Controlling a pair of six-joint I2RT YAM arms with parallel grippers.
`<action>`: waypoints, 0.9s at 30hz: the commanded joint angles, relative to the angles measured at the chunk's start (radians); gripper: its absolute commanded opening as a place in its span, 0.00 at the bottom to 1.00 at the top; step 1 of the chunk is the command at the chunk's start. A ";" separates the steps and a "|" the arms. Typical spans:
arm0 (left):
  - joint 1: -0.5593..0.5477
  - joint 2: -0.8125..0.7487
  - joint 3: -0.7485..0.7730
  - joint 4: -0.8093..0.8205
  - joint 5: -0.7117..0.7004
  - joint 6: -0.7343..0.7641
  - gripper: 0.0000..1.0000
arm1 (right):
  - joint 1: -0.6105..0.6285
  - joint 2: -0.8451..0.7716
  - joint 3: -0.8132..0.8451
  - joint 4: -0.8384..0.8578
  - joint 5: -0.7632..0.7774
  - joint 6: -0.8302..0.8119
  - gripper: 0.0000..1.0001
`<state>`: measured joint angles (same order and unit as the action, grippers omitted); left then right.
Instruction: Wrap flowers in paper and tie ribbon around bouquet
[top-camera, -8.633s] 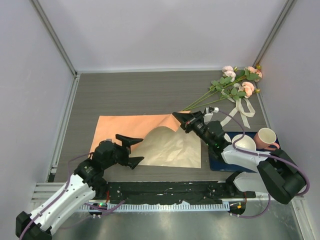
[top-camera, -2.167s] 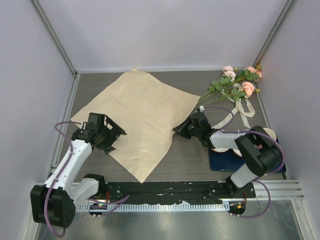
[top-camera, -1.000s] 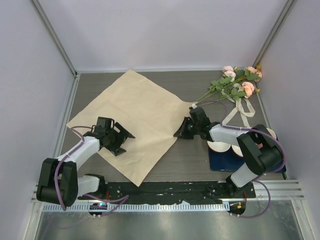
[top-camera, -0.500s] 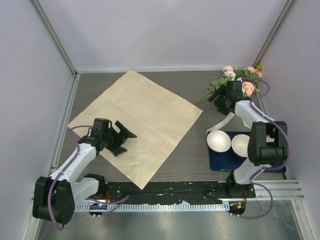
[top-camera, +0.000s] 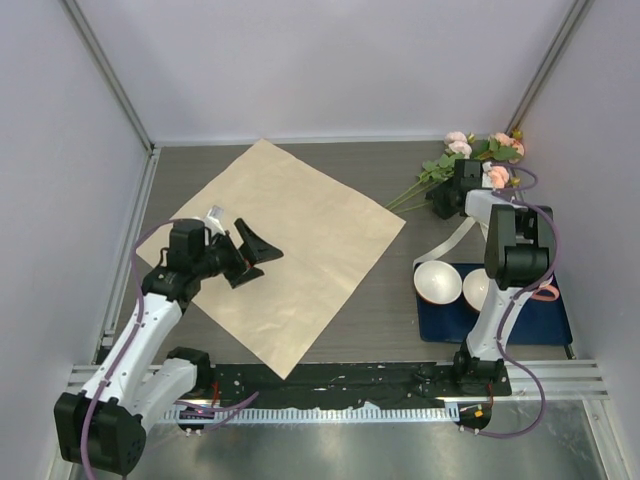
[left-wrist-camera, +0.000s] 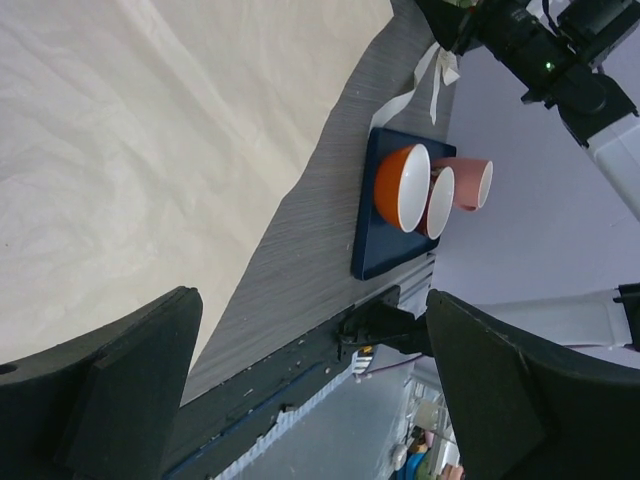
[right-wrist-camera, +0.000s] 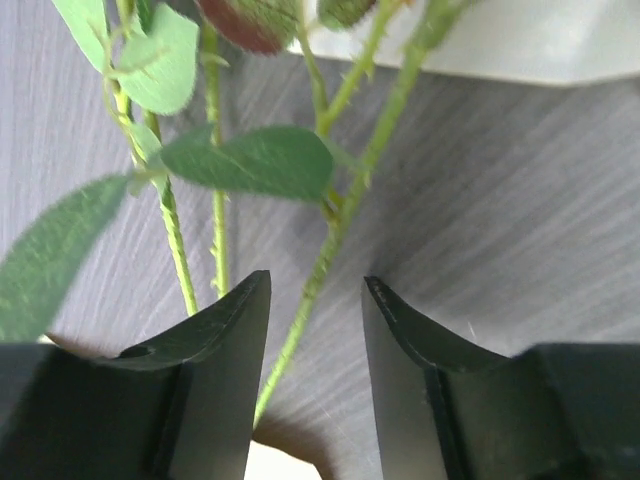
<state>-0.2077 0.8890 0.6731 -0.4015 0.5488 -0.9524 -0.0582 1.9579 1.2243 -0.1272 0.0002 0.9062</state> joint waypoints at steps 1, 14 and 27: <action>-0.004 0.004 0.040 -0.017 0.054 0.052 1.00 | 0.004 0.071 0.063 0.049 0.055 0.022 0.40; -0.002 0.074 -0.015 -0.249 -0.540 -0.004 0.95 | 0.050 -0.158 0.188 -0.020 0.472 -0.398 0.00; -0.002 -0.010 -0.148 -0.289 -0.641 -0.106 0.79 | 0.473 -0.186 0.538 -0.330 0.049 -0.538 0.00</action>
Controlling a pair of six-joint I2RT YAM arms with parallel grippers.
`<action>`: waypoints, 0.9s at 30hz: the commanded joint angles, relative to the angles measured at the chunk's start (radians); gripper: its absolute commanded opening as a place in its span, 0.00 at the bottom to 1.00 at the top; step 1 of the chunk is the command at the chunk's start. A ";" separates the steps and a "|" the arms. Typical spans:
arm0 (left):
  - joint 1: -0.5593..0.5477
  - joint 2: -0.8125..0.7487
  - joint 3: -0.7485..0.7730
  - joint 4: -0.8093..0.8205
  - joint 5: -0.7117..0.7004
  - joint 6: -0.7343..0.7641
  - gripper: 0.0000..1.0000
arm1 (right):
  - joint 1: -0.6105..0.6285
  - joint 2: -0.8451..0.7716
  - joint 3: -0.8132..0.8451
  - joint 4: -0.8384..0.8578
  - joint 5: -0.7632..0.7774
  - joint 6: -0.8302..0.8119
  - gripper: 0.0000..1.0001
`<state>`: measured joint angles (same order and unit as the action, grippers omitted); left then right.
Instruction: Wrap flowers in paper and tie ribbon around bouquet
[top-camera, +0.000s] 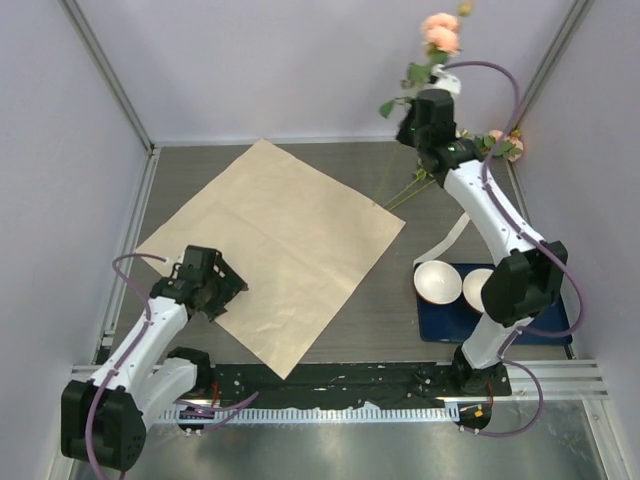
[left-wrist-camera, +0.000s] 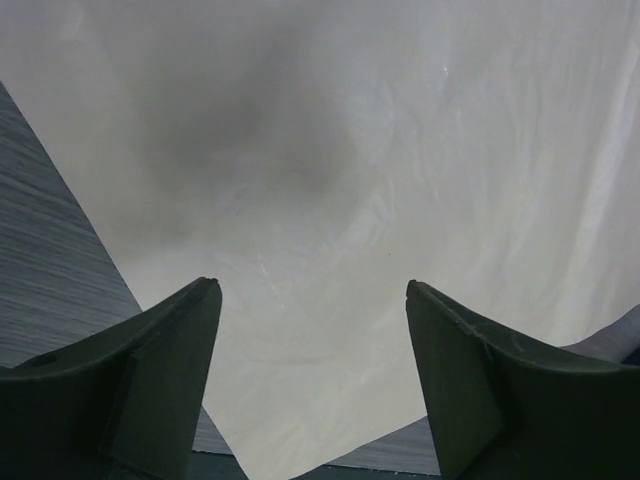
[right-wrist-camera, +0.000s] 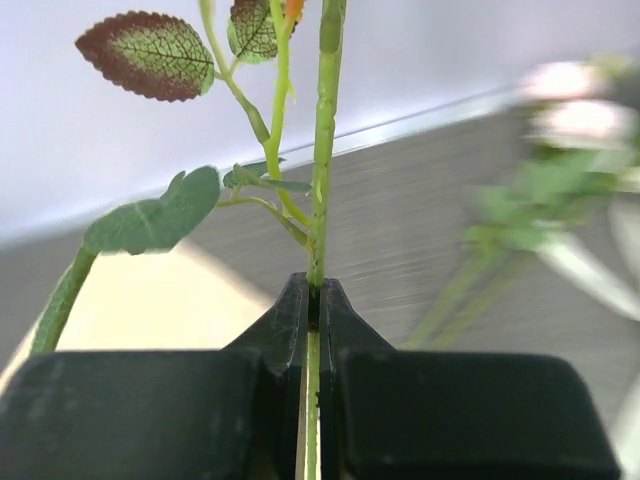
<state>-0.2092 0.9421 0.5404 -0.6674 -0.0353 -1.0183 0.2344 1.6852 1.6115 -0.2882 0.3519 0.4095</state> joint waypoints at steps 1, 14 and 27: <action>-0.002 -0.071 -0.019 -0.032 -0.057 -0.045 0.75 | 0.212 0.123 0.227 -0.196 -0.338 -0.028 0.00; -0.002 -0.005 -0.051 -0.028 -0.060 -0.072 0.69 | 0.485 0.570 0.491 -0.187 -0.554 0.172 0.00; -0.002 -0.011 -0.083 -0.017 -0.051 -0.075 0.69 | 0.537 0.795 0.617 -0.154 -0.468 0.381 0.00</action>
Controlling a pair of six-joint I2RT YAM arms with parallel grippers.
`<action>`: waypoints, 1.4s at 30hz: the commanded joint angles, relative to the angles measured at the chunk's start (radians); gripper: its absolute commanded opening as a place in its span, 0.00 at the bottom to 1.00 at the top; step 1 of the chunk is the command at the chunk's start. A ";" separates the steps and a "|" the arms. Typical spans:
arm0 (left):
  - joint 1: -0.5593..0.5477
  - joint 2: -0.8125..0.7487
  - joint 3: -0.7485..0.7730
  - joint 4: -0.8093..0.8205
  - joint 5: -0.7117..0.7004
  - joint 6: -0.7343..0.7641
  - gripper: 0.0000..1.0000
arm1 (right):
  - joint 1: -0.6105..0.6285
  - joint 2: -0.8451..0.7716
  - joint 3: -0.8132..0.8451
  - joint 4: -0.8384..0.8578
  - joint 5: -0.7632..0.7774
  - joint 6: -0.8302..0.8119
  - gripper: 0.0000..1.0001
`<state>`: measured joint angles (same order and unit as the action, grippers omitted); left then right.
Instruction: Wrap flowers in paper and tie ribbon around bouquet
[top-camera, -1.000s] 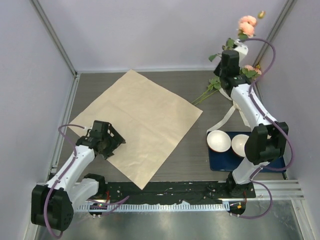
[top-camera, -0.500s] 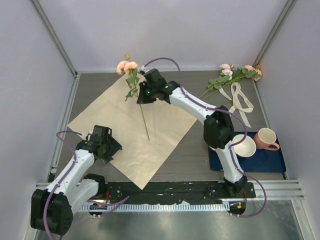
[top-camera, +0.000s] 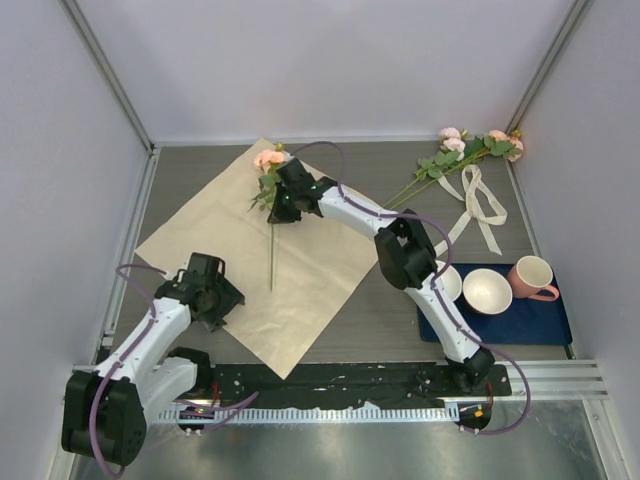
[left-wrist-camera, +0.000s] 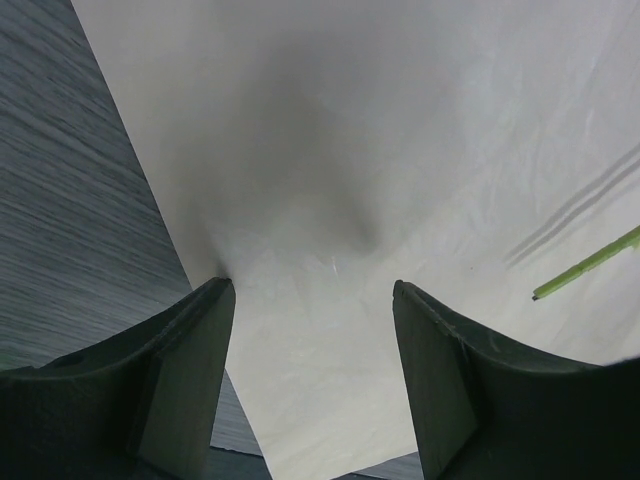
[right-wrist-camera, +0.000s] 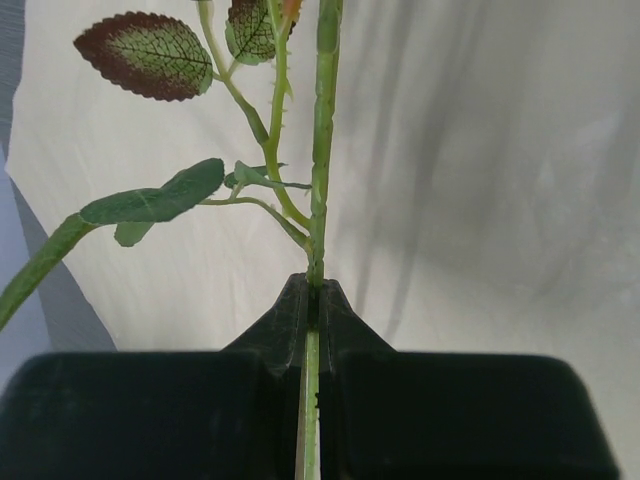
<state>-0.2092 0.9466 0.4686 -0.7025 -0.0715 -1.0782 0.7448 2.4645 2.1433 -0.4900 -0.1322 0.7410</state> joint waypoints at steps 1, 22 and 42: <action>-0.002 -0.016 -0.013 0.020 -0.011 -0.017 0.69 | 0.034 0.028 0.113 0.042 0.020 0.047 0.00; -0.002 -0.055 -0.001 0.009 0.012 -0.006 0.70 | 0.050 0.163 0.297 -0.090 0.089 -0.096 0.34; -0.010 -0.104 0.130 0.247 0.417 0.245 0.86 | -0.678 -0.342 -0.267 -0.056 0.280 -0.132 0.67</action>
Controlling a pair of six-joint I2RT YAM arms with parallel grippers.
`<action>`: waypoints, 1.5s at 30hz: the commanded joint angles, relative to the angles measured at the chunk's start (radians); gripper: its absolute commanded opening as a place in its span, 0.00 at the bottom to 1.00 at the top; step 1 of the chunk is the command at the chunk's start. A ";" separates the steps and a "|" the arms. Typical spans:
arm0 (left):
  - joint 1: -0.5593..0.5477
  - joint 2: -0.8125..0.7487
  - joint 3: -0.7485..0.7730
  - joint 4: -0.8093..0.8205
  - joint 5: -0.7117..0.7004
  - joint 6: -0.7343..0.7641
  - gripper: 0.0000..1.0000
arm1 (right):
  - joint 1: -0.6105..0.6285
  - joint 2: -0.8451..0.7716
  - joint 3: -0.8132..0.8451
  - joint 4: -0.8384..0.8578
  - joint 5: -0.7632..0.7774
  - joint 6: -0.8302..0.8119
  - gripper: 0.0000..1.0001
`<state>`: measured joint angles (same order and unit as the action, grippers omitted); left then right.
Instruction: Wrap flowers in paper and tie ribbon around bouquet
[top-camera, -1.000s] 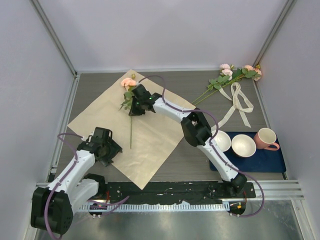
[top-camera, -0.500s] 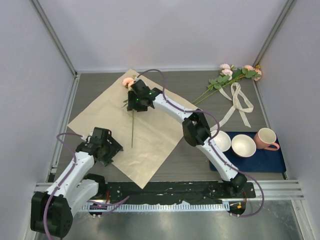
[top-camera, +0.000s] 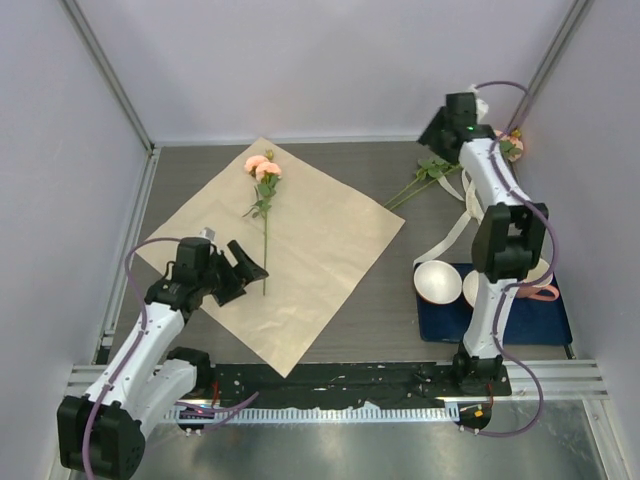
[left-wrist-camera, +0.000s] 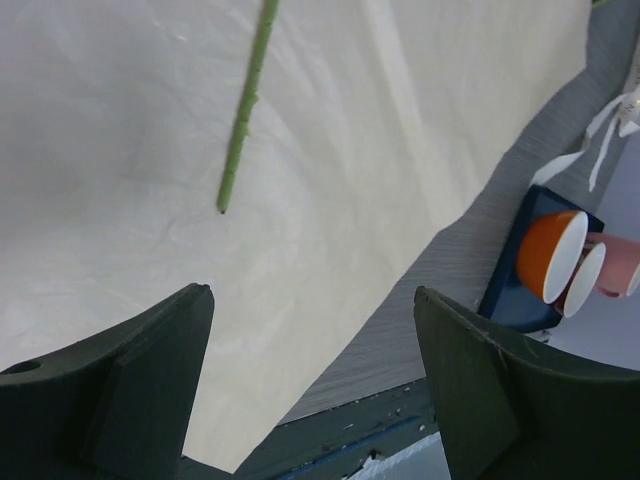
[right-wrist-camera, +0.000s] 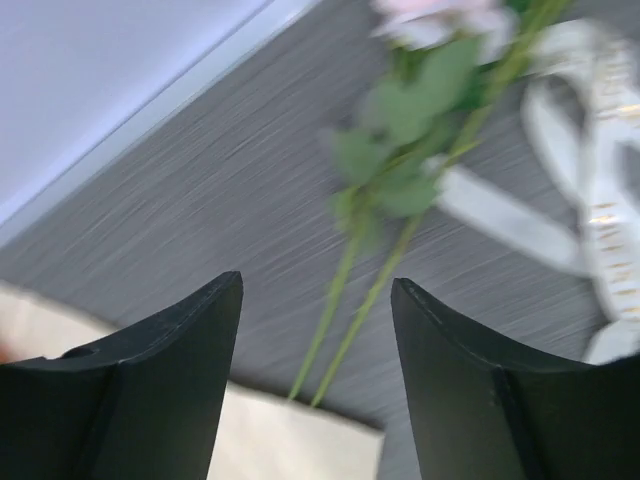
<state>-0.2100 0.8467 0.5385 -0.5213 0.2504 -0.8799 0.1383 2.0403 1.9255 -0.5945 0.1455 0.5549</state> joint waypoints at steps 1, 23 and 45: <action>-0.009 -0.006 0.067 0.061 0.098 0.048 0.86 | -0.081 0.093 -0.049 0.111 0.000 0.054 0.63; -0.015 0.043 0.064 0.078 0.122 0.047 0.86 | -0.054 0.284 0.006 0.162 -0.026 0.137 0.47; -0.016 -0.063 0.090 -0.078 -0.029 0.009 0.86 | -0.022 0.005 0.119 0.137 0.155 -0.031 0.00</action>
<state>-0.2218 0.8196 0.5758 -0.5236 0.3279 -0.8551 0.0898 2.3081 2.0041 -0.5148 0.1856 0.6437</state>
